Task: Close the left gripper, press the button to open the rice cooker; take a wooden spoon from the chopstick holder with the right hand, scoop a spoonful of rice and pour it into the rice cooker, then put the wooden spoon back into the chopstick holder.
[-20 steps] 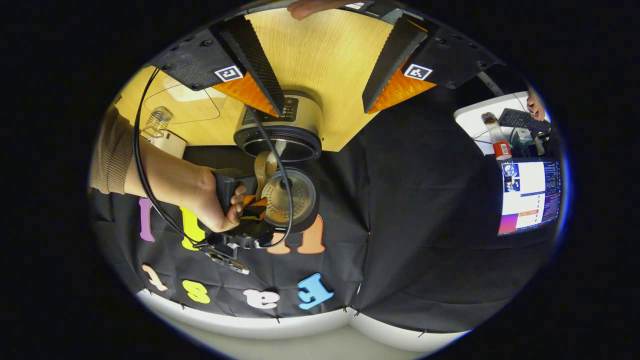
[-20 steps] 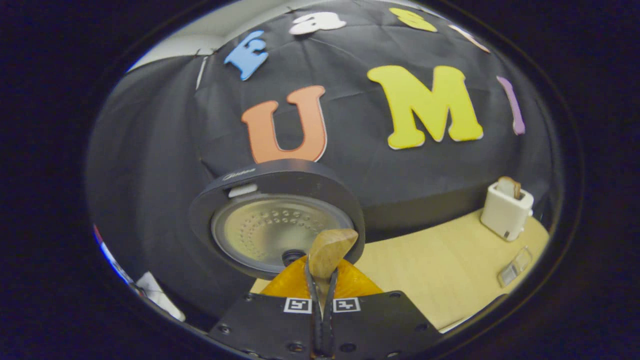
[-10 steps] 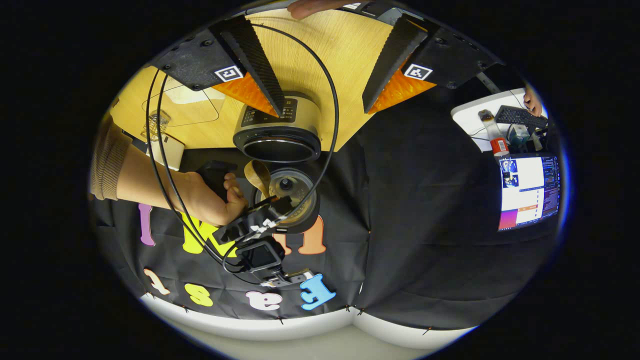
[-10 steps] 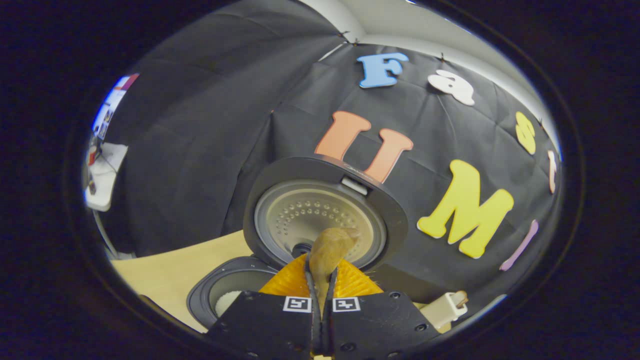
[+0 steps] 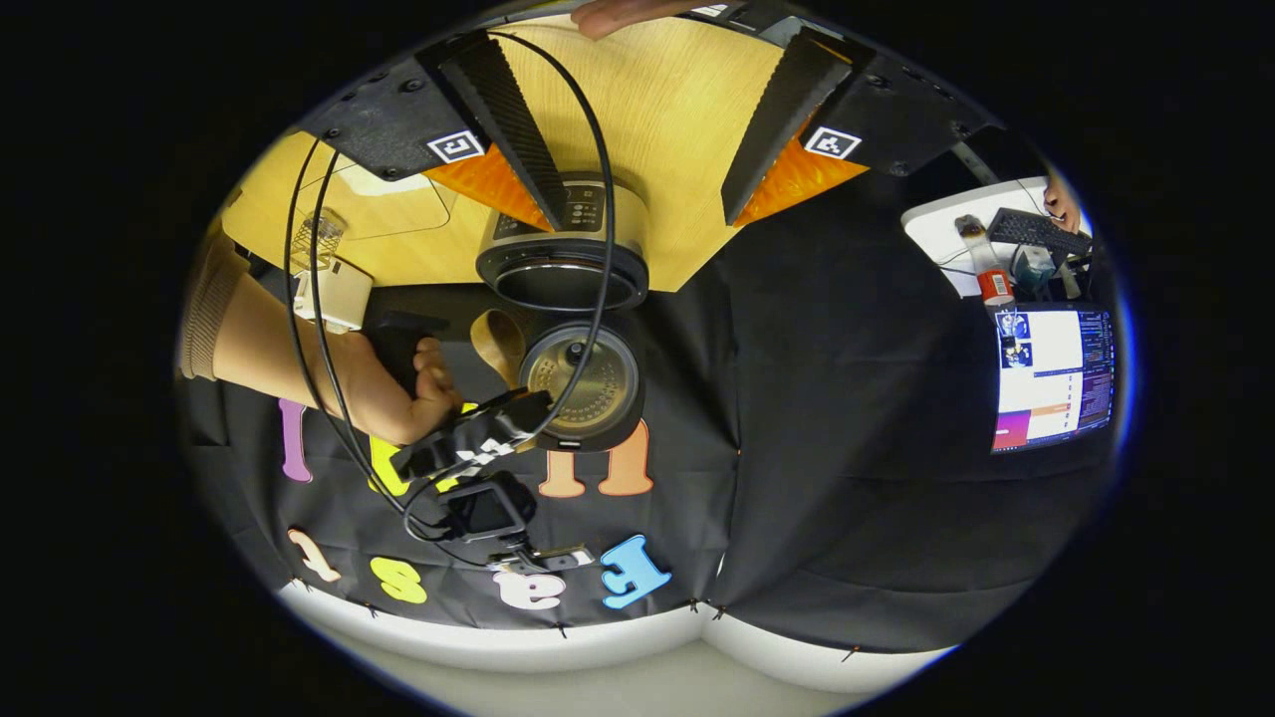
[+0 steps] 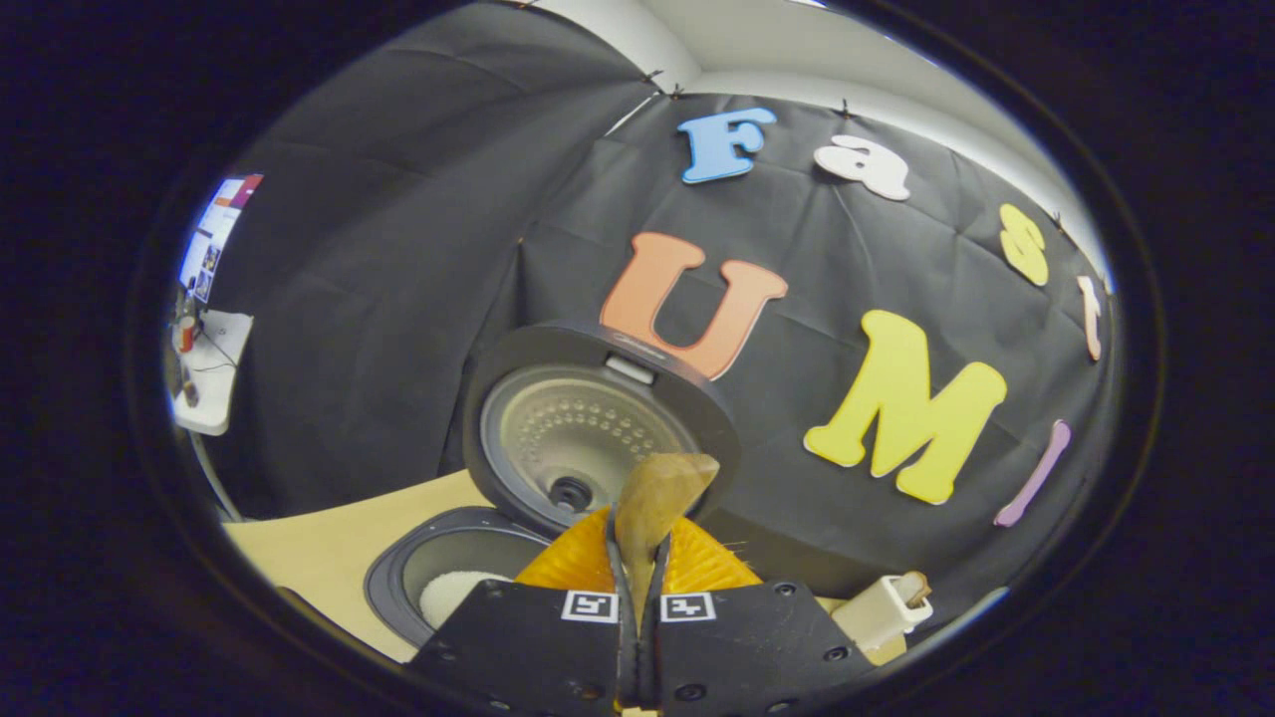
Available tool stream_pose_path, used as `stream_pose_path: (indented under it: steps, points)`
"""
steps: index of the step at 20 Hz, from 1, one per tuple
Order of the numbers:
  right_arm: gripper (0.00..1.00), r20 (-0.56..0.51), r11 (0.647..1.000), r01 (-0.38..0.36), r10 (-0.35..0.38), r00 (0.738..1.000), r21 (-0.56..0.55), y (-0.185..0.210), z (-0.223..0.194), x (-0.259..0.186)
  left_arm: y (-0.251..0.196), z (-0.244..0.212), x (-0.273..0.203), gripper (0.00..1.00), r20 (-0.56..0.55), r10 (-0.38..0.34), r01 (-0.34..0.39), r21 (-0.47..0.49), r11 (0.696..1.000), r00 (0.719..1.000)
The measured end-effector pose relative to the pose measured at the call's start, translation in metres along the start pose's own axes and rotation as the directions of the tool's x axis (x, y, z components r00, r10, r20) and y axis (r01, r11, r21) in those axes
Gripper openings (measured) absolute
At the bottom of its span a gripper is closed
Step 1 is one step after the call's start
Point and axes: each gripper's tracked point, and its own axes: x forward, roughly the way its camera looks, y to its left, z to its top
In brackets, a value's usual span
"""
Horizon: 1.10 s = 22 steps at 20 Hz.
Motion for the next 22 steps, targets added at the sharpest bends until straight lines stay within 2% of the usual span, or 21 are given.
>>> stream_pose_path:
  steps: [2, 3, 4, 9, 14, 18, 20, 22]
  points:
    - [0.01, -0.004, 1.0, 0.024, -0.024, 1.0, 0.016, -0.027, -0.006, -0.005, -0.004, 0.004, 0.0, 1.0, 0.009, 0.001, 0.0, -0.005, 1.0, 1.0]
    - [0.01, -0.014, 0.999, 0.037, -0.037, 0.999, 0.03, -0.042, -0.012, -0.008, -0.007, 0.005, -0.001, 0.94, 0.012, 0.001, -0.001, -0.006, 1.0, 1.0]
    - [0.01, -0.021, 0.998, 0.048, -0.047, 0.999, 0.045, -0.057, -0.018, -0.013, -0.01, 0.006, -0.001, 1.0, 0.017, 0.002, -0.002, -0.006, 1.0, 1.0]
    - [0.02, -0.055, 0.985, 0.125, -0.119, 0.991, 0.123, -0.139, -0.055, -0.032, -0.024, 0.014, -0.004, 1.0, 0.041, -0.003, 0.003, 0.001, 1.0, 0.999]
    - [0.02, -0.079, 0.955, 0.194, -0.181, 0.98, 0.223, -0.217, -0.096, -0.055, -0.042, 0.025, -0.009, 1.0, 0.072, -0.042, 0.047, -0.071, 0.996, 0.997]
    - [0.02, -0.138, 0.922, 0.262, -0.231, 0.963, 0.285, -0.273, -0.151, -0.068, -0.04, 0.032, -0.009, 1.0, 0.096, -0.021, 0.034, -0.136, 0.99, 0.995]
    - [0.02, -0.184, 0.905, 0.288, -0.239, 0.953, 0.314, -0.294, -0.187, -0.071, -0.048, 0.034, -0.009, 0.96, 0.101, -0.039, 0.056, -0.165, 0.985, 0.994]
    - [0.02, -0.217, 0.884, 0.311, -0.247, 0.944, 0.349, -0.312, -0.218, -0.074, -0.059, 0.036, -0.01, 0.96, 0.104, -0.054, 0.069, -0.141, 0.988, 0.993]
